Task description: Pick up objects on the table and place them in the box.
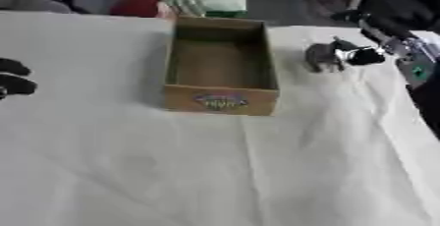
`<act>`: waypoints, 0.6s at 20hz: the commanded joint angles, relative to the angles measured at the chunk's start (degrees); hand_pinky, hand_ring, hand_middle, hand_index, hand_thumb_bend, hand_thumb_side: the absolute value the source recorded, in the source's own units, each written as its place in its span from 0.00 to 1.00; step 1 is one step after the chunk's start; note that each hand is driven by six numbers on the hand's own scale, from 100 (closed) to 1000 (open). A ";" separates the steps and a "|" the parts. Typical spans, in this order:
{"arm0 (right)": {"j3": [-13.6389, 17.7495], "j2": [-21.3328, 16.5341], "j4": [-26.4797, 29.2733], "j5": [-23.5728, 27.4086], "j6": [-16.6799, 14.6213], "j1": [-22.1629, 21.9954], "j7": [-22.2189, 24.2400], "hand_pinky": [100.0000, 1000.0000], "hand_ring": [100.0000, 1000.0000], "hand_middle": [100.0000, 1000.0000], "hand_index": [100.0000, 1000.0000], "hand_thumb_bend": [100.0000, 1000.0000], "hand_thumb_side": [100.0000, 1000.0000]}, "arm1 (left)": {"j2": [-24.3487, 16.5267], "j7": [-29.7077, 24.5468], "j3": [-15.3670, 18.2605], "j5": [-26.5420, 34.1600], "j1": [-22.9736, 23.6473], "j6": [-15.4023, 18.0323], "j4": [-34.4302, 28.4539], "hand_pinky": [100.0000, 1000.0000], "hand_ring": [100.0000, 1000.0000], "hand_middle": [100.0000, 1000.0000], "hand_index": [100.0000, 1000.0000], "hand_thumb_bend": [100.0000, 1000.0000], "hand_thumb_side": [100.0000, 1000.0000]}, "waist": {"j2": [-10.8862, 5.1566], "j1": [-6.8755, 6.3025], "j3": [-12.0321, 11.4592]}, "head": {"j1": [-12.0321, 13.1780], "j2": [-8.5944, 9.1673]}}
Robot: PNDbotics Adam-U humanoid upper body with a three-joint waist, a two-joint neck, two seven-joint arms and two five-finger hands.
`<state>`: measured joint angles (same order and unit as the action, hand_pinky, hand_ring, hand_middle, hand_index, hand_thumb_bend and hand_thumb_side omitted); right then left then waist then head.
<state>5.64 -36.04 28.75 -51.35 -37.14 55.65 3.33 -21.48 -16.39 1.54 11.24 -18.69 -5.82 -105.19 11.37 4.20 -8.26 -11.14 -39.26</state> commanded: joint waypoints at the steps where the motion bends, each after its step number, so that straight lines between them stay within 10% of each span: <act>1: 0.42 -2.05 1.25 -1.26 0.36 1.40 -0.78 0.96 0.93 0.88 0.96 0.00 0.26 | -0.35 -0.45 0.09 -0.09 -0.51 0.16 -1.50 0.70 0.60 0.59 0.68 0.00 0.83 | -0.49 -0.23 -0.11 | -0.54 -0.46; 12: 0.29 -1.42 0.10 -3.02 1.61 1.60 -2.02 0.95 0.92 0.88 0.97 0.00 0.37 | -0.08 -1.03 -0.01 -0.20 -0.44 0.38 -2.28 0.70 0.59 0.59 0.68 0.00 0.84 | 0.62 -0.42 -1.13 | -1.23 -0.57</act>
<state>5.65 -35.99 28.46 -53.80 -35.74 55.95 1.66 -21.13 -17.14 1.53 11.10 -18.67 -5.57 -106.22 12.86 4.03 -9.44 -12.13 -39.72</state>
